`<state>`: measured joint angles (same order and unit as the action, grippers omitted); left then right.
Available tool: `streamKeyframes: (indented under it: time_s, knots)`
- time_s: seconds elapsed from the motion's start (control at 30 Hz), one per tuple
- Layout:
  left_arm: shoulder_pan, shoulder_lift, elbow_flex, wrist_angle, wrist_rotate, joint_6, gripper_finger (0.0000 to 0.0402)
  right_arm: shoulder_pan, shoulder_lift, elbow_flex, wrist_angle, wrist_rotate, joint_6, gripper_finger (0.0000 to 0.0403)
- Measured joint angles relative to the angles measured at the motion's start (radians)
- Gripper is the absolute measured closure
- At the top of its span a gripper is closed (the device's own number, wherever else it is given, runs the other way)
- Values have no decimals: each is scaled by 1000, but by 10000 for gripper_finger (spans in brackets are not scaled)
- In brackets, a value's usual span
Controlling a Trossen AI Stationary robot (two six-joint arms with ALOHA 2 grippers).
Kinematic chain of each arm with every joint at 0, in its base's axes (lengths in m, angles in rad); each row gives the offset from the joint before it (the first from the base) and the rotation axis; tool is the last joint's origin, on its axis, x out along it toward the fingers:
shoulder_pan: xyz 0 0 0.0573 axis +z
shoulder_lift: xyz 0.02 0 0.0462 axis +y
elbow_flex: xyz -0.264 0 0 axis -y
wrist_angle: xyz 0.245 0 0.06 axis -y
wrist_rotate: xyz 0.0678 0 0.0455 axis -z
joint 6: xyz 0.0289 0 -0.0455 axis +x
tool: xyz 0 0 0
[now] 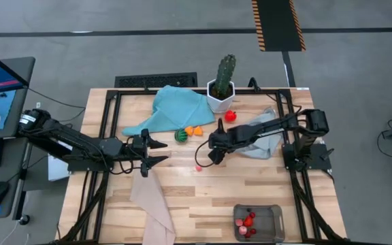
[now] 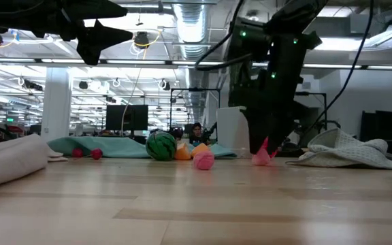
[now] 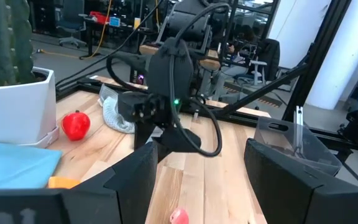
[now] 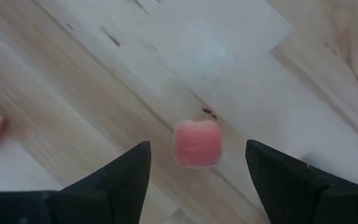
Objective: Pick and placing Produce into tupperware
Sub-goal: Put the peach into the black bin
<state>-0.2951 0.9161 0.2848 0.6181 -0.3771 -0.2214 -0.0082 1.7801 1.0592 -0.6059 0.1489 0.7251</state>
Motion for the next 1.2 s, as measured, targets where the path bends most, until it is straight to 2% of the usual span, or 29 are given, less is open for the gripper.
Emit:
streamKeyframes:
  time_s: [0.47, 0.6, 0.93, 1.03, 1.2]
  knots:
    - [0, 0, 0, 0, 0, 0, 171, -1, 28, 0, 31, -18, 1, 126]
    - [0, 0, 0, 0, 0, 0, 171, -1, 28, 0, 31, -21, 8, 164]
    - [0, 0, 0, 0, 0, 0, 171, -1, 28, 1, 30, -35, -16, 311]
    - [0, 0, 0, 0, 0, 0, 171, -1, 28, 17, 9, -41, -24, 320]
    - [0, 0, 0, 0, 0, 0, 171, 5, 28, 68, -69, -43, -28, 301]
